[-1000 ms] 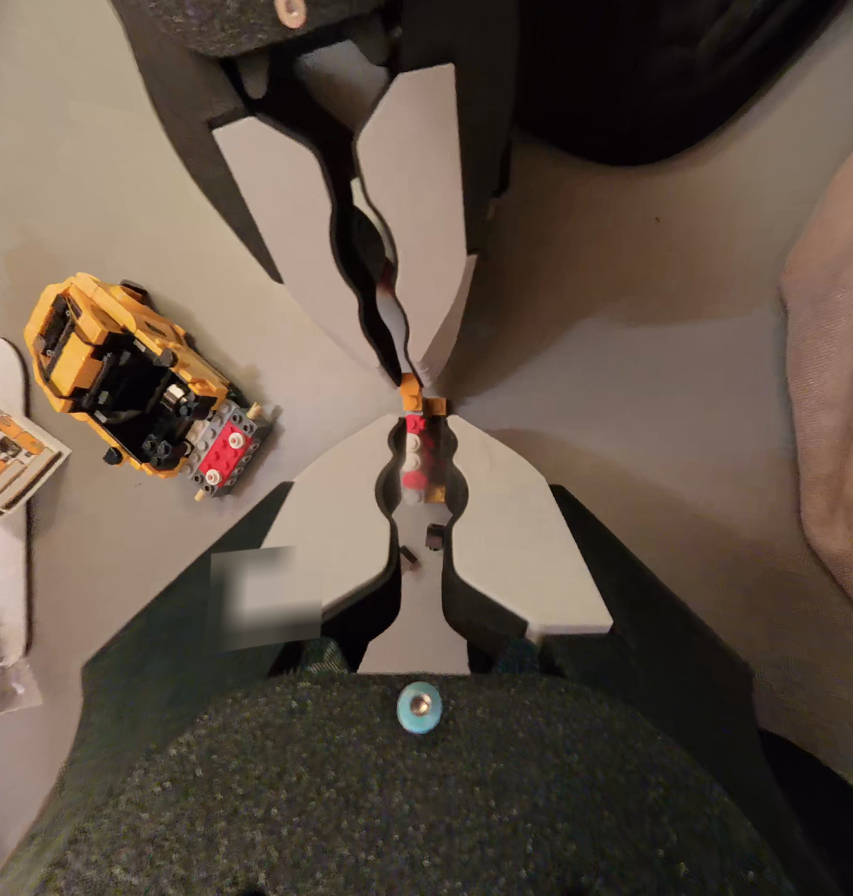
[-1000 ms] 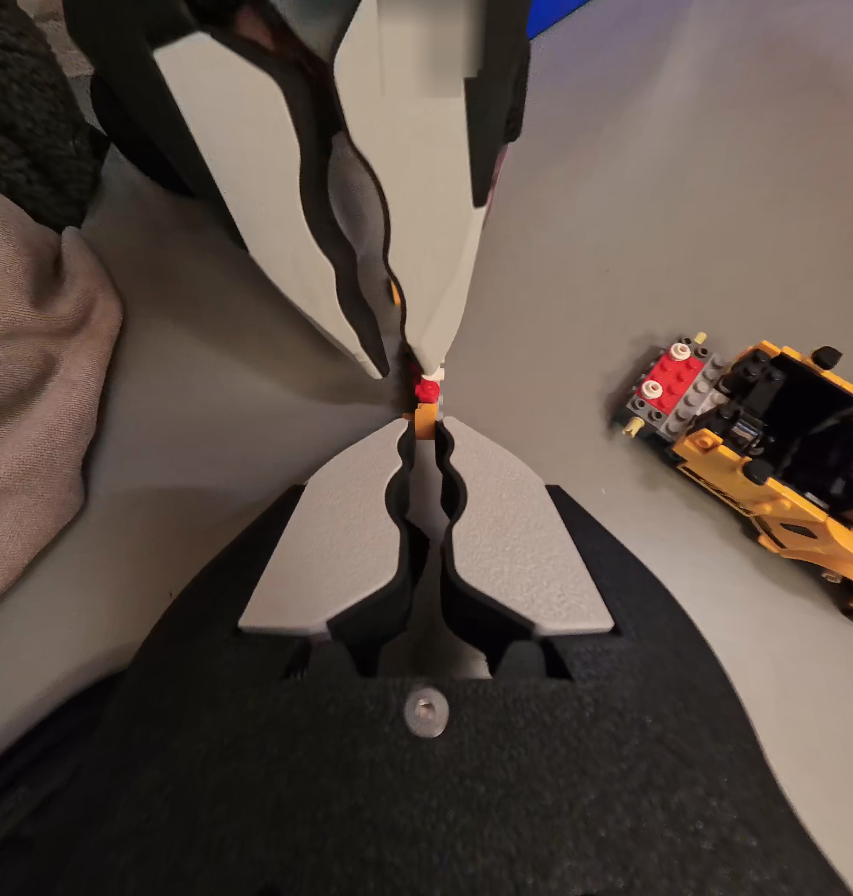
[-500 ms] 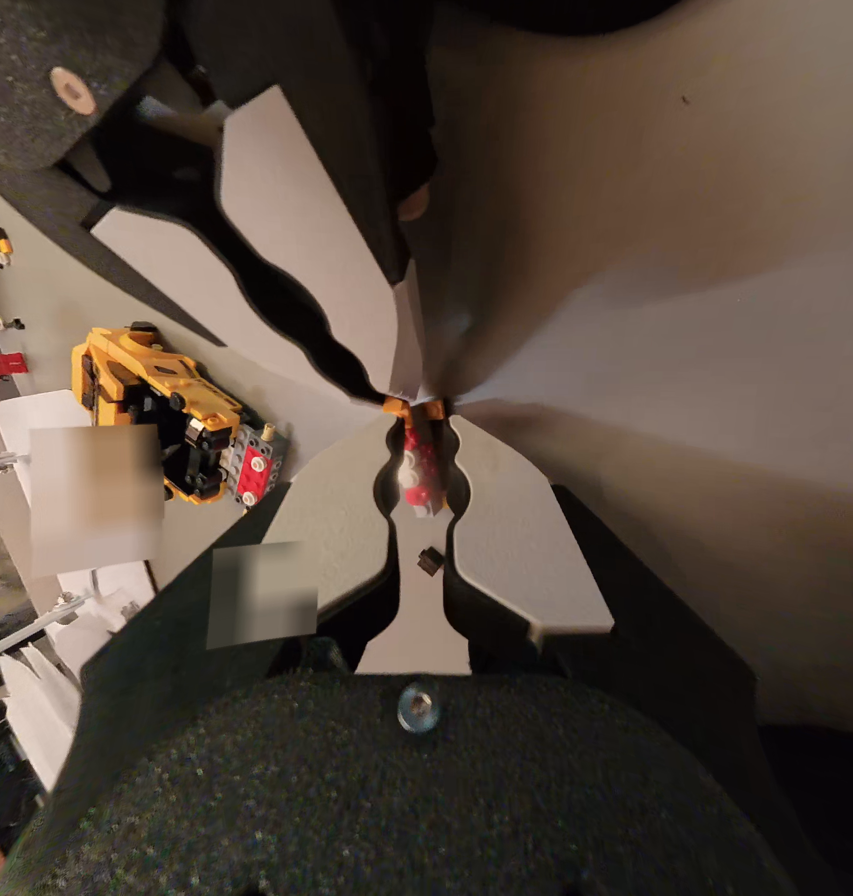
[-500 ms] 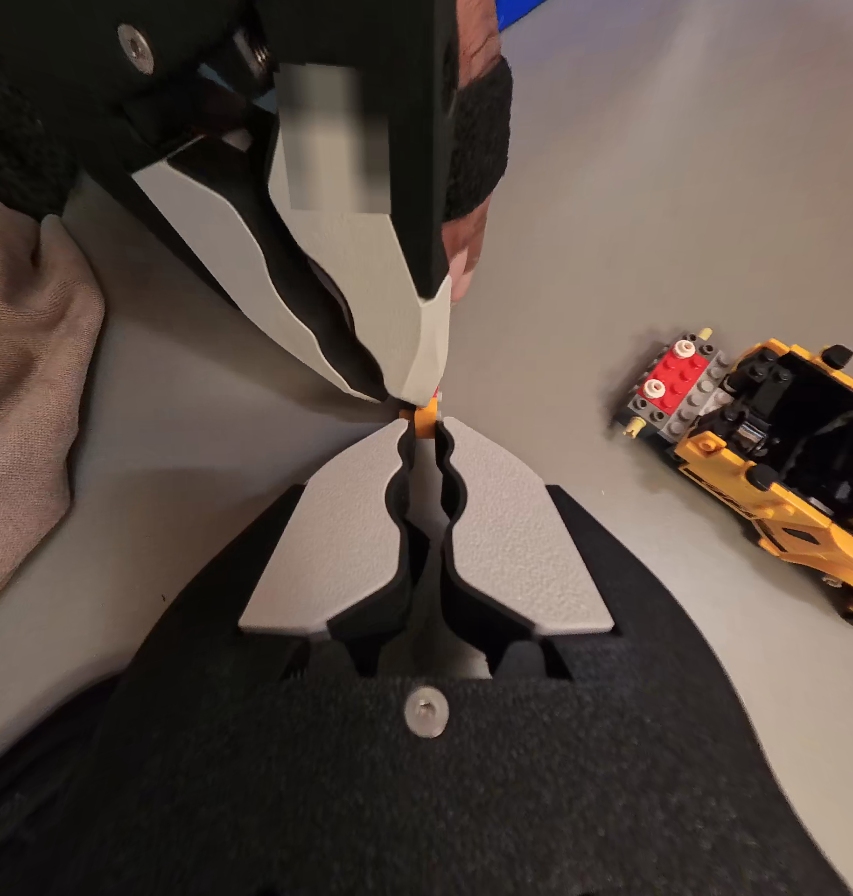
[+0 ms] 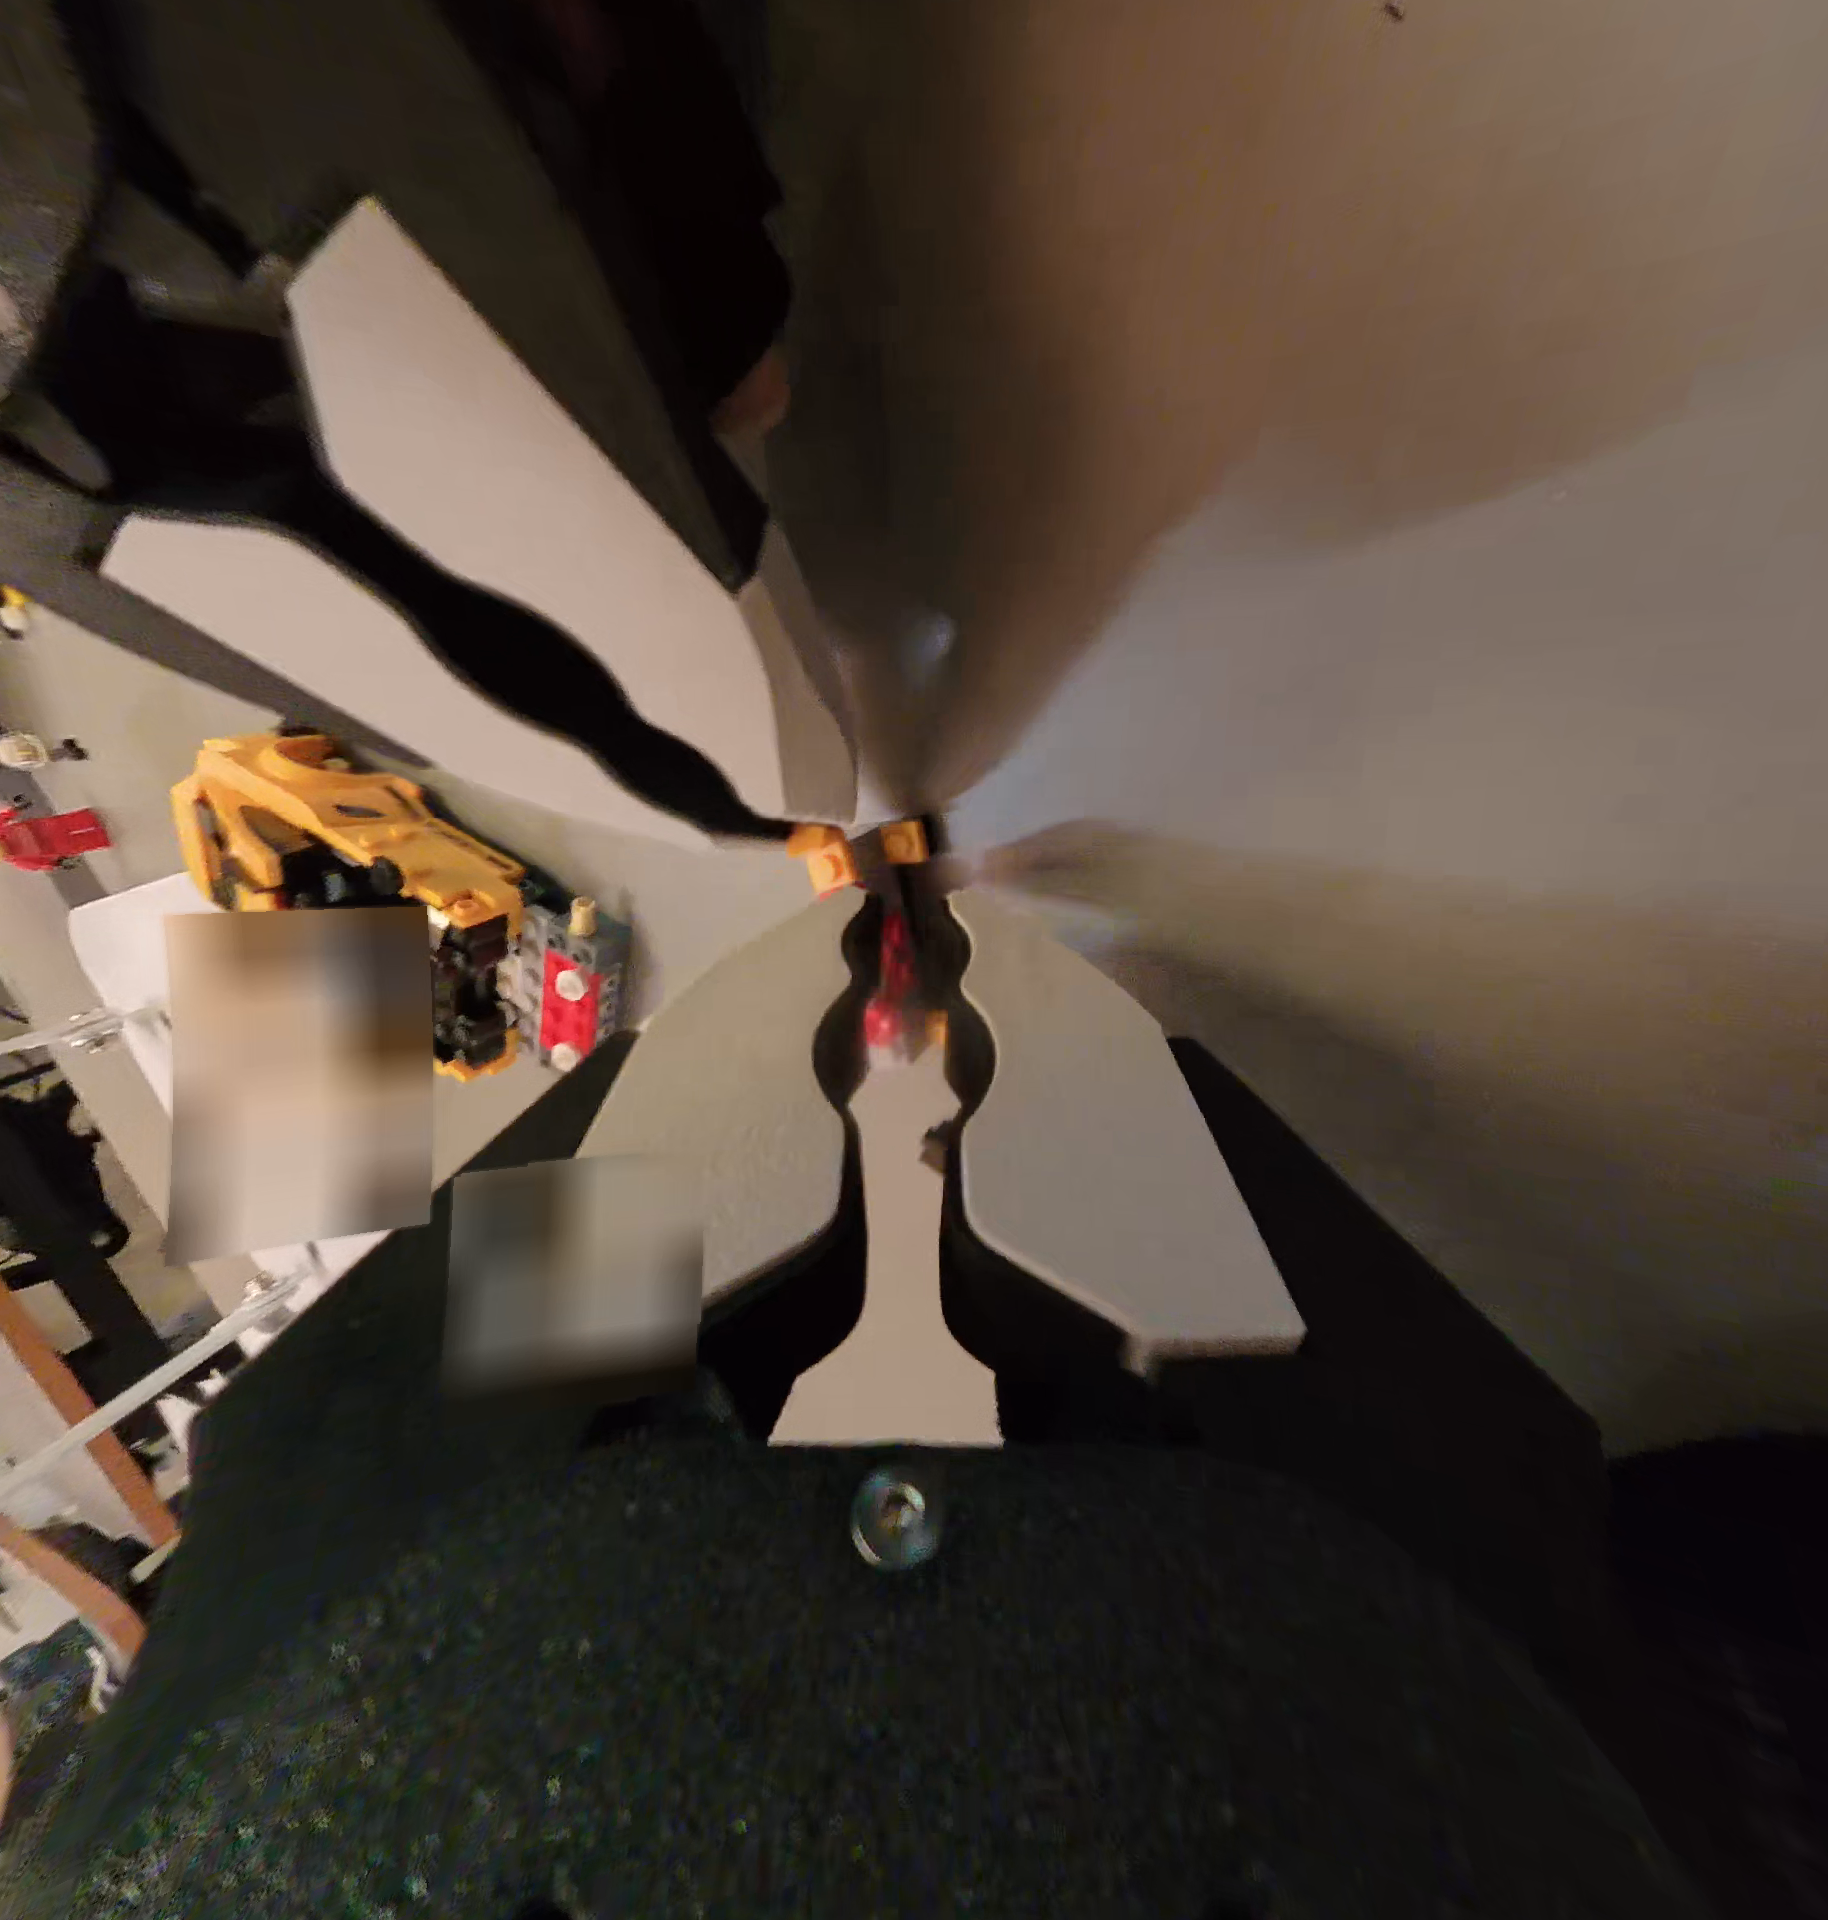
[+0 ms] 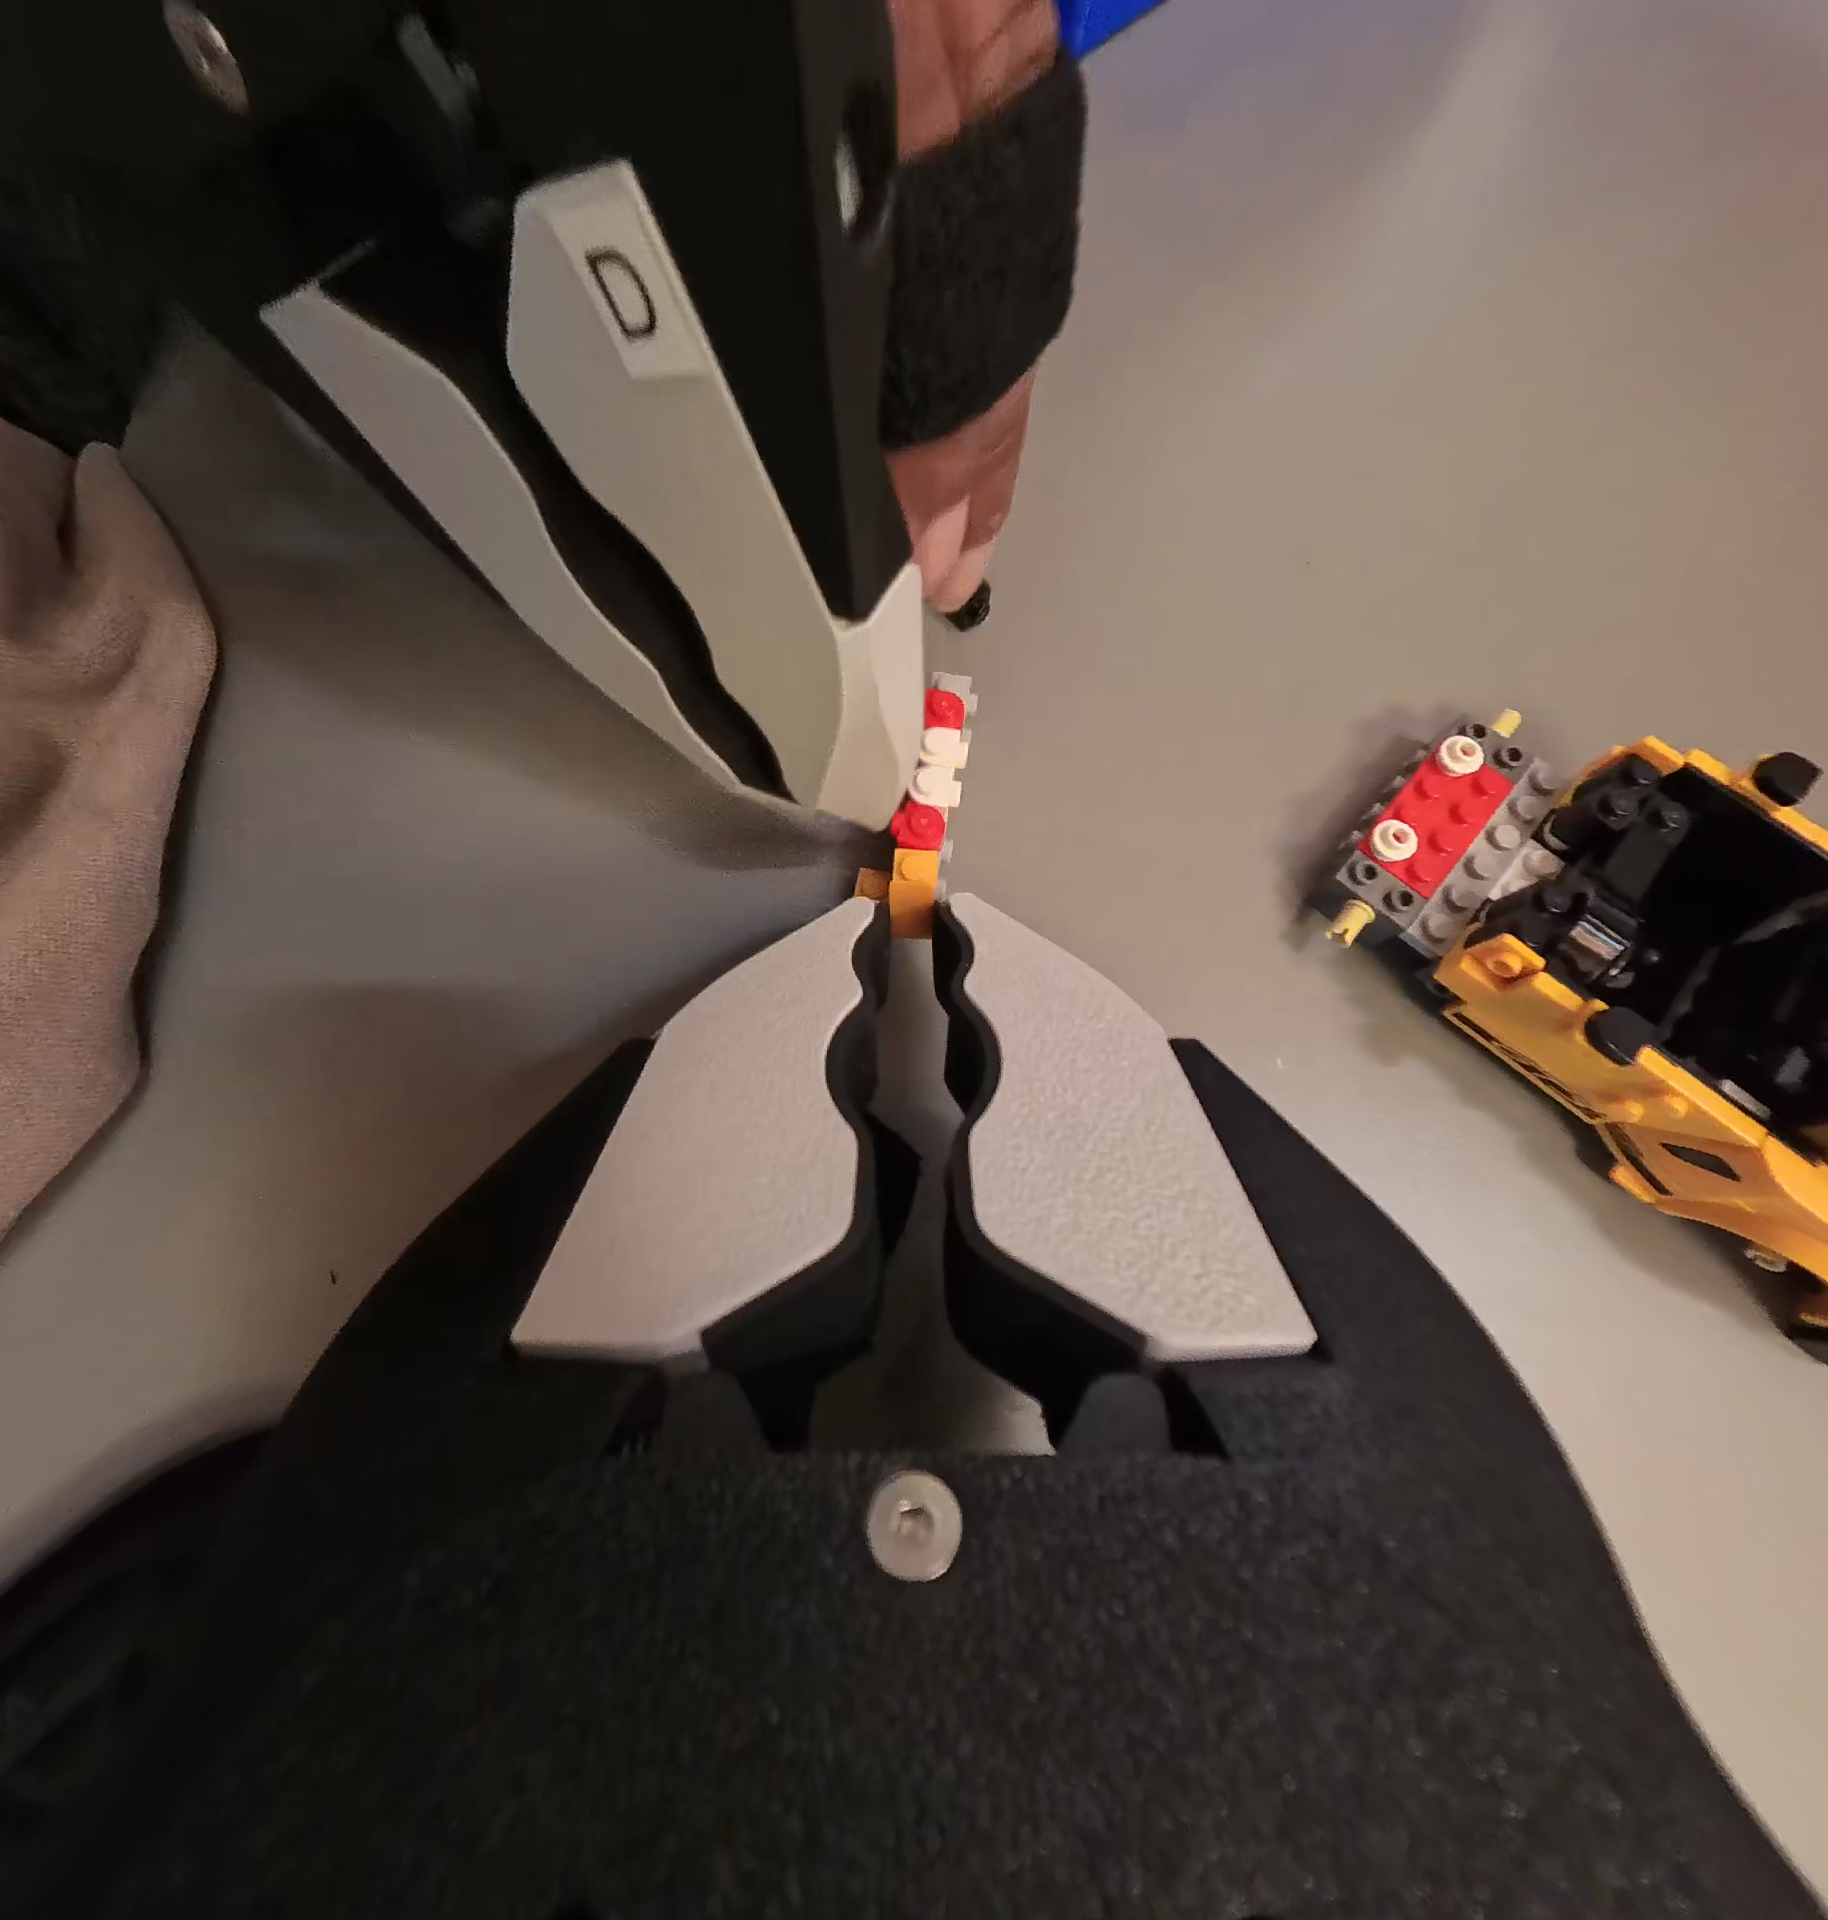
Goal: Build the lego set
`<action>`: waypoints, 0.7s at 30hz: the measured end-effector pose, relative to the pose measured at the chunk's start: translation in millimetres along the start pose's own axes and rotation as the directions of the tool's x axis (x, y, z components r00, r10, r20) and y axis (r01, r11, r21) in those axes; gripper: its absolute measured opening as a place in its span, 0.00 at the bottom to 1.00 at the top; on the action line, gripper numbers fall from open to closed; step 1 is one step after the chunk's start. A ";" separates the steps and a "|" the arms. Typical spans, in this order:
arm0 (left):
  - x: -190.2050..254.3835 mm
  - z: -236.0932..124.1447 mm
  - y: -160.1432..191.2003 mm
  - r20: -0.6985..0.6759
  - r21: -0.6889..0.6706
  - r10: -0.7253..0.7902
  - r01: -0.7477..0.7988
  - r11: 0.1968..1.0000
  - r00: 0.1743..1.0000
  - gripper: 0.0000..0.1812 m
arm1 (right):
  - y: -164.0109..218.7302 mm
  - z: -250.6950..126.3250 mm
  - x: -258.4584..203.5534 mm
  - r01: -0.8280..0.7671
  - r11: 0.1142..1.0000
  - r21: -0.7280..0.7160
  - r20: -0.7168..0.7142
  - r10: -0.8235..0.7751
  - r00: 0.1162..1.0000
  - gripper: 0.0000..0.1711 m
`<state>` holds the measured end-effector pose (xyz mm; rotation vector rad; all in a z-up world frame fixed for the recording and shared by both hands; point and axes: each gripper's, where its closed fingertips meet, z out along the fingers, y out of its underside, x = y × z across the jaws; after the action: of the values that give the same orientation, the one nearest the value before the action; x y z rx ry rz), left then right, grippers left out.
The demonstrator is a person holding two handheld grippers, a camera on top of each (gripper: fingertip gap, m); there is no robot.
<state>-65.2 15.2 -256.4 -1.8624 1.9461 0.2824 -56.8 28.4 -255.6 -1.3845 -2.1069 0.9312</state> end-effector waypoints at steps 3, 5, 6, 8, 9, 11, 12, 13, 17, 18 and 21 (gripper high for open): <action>-6.2 -2.2 5.3 0.026 -0.003 0.059 -0.059 0.998 0.998 0.07 | 0.2 0.0 0.1 -0.009 1.000 -0.004 0.006 0.009 1.000 0.04; -7.9 -1.7 10.0 0.023 -0.010 0.121 -0.121 0.993 0.992 0.08 | 0.3 0.0 0.1 -0.012 1.000 -0.012 0.005 0.012 1.000 0.04; -8.0 -1.5 11.1 0.015 -0.006 0.149 -0.149 0.989 0.989 0.08 | 0.2 0.0 0.3 -0.016 1.000 -0.014 0.006 0.016 1.000 0.04; -9.8 -1.7 11.7 0.005 0.006 0.199 -0.199 0.980 0.980 0.09 | 0.3 -0.3 0.7 -0.028 0.999 -0.020 0.005 0.028 1.000 0.04; -10.1 -2.4 10.5 -0.004 0.021 0.221 -0.221 0.975 0.975 0.09 | 0.3 -0.7 0.9 -0.034 0.999 -0.022 0.004 0.034 0.999 0.04; -8.7 -3.4 6.6 -0.029 0.068 0.262 -0.260 0.963 0.965 0.09 | 0.2 -1.1 0.9 -0.048 0.999 -0.022 0.007 0.049 0.999 0.04; -7.7 -3.4 5.2 -0.039 0.088 0.287 -0.282 0.955 0.957 0.09 | 0.1 -1.2 0.5 -0.053 0.998 -0.021 0.010 0.054 0.999 0.04; -6.9 -3.0 4.2 -0.046 0.105 0.309 -0.303 0.947 0.950 0.09 | 0.3 -1.1 0.3 -0.058 0.998 -0.022 0.013 0.058 0.998 0.04; -4.0 -1.8 2.4 -0.097 0.158 0.351 -0.334 0.929 0.931 0.12 | 0.2 -1.1 -0.3 -0.064 0.998 -0.020 0.019 0.064 0.998 0.04; -3.7 -1.7 1.8 -0.106 0.167 0.364 -0.345 0.924 0.925 0.12 | 0.2 -1.0 -0.2 -0.064 0.998 -0.021 0.018 0.065 0.998 0.04; -3.1 0.0 1.5 -0.130 0.181 0.403 -0.377 0.908 0.906 0.13 | -0.2 -0.6 -0.3 -0.067 0.998 -0.018 0.022 0.067 0.998 0.04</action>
<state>-66.7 18.1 -255.2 -1.4255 2.3794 0.0943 -56.3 28.2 -255.1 -1.4675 -2.1008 0.9613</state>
